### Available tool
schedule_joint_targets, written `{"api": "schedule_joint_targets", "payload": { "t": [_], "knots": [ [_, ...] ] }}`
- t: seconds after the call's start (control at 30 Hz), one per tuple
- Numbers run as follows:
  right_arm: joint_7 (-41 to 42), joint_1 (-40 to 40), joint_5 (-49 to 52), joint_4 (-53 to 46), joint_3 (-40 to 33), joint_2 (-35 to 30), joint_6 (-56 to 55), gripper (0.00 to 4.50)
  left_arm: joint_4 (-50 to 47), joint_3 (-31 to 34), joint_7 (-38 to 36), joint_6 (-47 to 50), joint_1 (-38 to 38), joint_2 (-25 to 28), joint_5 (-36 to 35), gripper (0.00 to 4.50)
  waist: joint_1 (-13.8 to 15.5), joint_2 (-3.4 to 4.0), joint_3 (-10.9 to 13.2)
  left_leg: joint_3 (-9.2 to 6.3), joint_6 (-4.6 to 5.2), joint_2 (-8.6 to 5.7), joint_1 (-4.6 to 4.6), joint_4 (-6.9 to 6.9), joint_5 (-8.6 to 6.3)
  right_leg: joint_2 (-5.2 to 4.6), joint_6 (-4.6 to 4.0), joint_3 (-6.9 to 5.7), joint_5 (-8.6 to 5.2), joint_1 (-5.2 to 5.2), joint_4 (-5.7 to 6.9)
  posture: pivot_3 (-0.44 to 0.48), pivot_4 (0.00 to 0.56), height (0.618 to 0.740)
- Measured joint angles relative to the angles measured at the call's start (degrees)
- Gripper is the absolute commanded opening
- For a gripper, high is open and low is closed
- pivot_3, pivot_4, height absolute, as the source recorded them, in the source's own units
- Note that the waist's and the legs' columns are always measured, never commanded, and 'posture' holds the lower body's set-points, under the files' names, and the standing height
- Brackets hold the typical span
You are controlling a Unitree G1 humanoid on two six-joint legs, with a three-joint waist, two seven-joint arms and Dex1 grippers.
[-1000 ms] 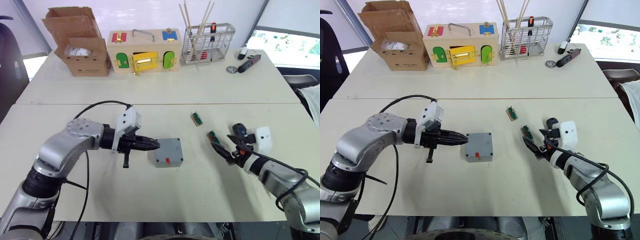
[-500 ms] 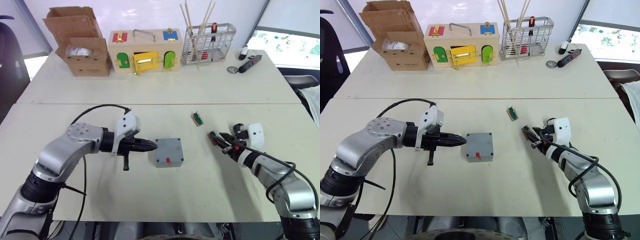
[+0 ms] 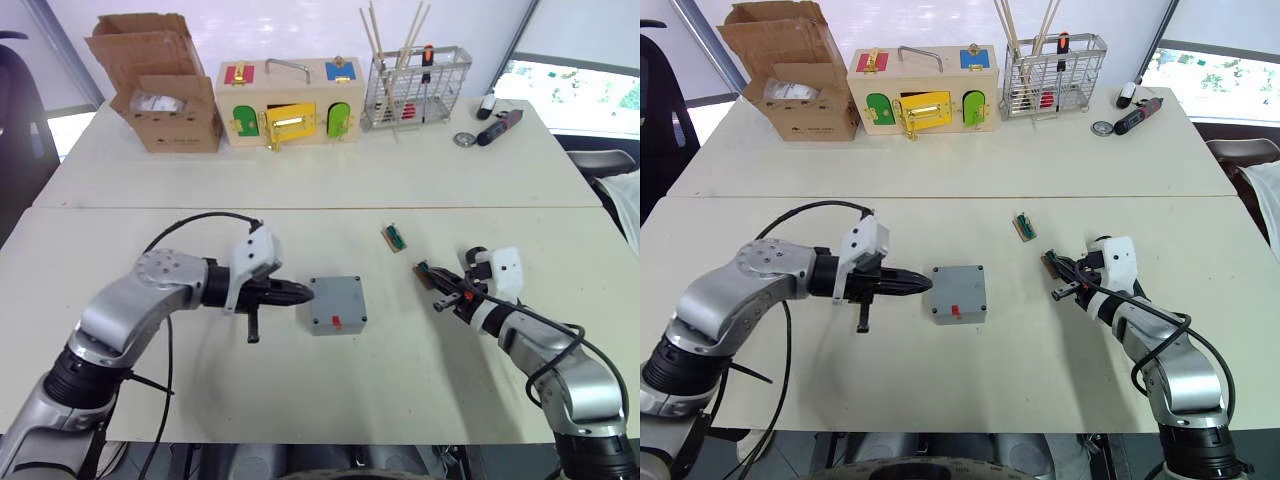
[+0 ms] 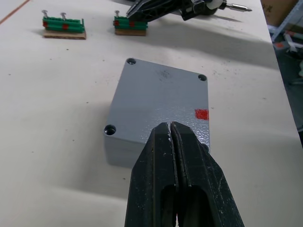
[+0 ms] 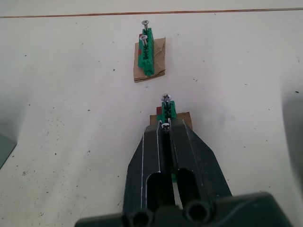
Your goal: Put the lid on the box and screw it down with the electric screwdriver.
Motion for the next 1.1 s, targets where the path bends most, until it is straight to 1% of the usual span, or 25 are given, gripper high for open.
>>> {"api": "schedule_joint_targets", "payload": {
  "t": [0.2,0.5,0.7,0.8,0.87,0.97,1.1],
  "knots": [
    [-0.6,0.0,0.0,-0.4,-0.3,0.0,0.1,0.1,0.1,-0.1,0.0,0.0,0.0,0.0,0.1,0.0,0.0,0.0,0.0,0.0,0.0,0.0,0.0,0.0,0.0,0.0,0.0,0.0,0.0,0.0,0.0,0.0,0.15,0.74],
    [0.2,1.3,2.0,-3.2,-3.1,1.3,-1.3,0.1,0.1,-0.9,0.0,0.0,0.0,-0.2,0.6,0.0,0.0,0.0,0.0,0.0,0.0,0.0,0.0,0.0,0.0,0.0,0.0,0.0,0.0,0.0,0.01,0.0,0.15,0.74],
    [2.1,0.3,6.0,-7.3,-4.0,1.5,-0.8,0.1,1.5,-0.5,-0.8,0.0,-0.1,-0.1,0.2,0.0,-0.1,0.02,0.0,0.0,0.0,0.0,0.0,0.0,0.0,0.01,0.0,0.0,0.0,-0.01,0.02,0.0,0.15,0.74],
    [3.9,-2.9,10.4,-12.0,-1.8,1.4,2.1,0.1,2.8,0.1,-2.3,0.0,-1.6,0.9,-0.3,0.0,-0.2,0.02,0.0,-0.02,0.0,0.03,0.02,0.0,0.0,0.04,0.0,-0.01,0.0,-0.02,0.05,0.0,0.15,0.74],
    [4.6,-4.9,11.6,-13.1,1.0,1.5,3.4,0.1,3.7,0.2,-3.2,-0.7,-2.5,2.4,0.3,0.0,-0.2,0.03,0.0,-0.01,0.0,0.03,0.02,0.0,0.0,0.04,0.0,-0.01,0.0,-0.02,0.04,0.0,0.15,0.74],
    [5.0,-6.7,11.7,-12.9,5.2,1.7,4.4,0.1,5.9,0.1,-3.9,-2.1,-2.7,3.2,1.7,0.0,0.0,0.03,0.0,-0.01,0.0,0.02,-0.01,0.0,0.0,0.01,0.0,-0.02,0.0,-0.02,0.01,0.0,0.15,0.74],
    [5.8,-7.5,10.5,-11.2,8.7,1.6,4.2,0.1,6.4,0.2,-4.5,-2.5,-2.7,3.8,2.3,0.0,0.0,0.02,0.0,-0.01,0.0,0.01,-0.02,0.02,0.0,-0.01,0.0,-0.02,0.0,-0.02,0.0,0.0,0.15,0.74]
  ]
}}
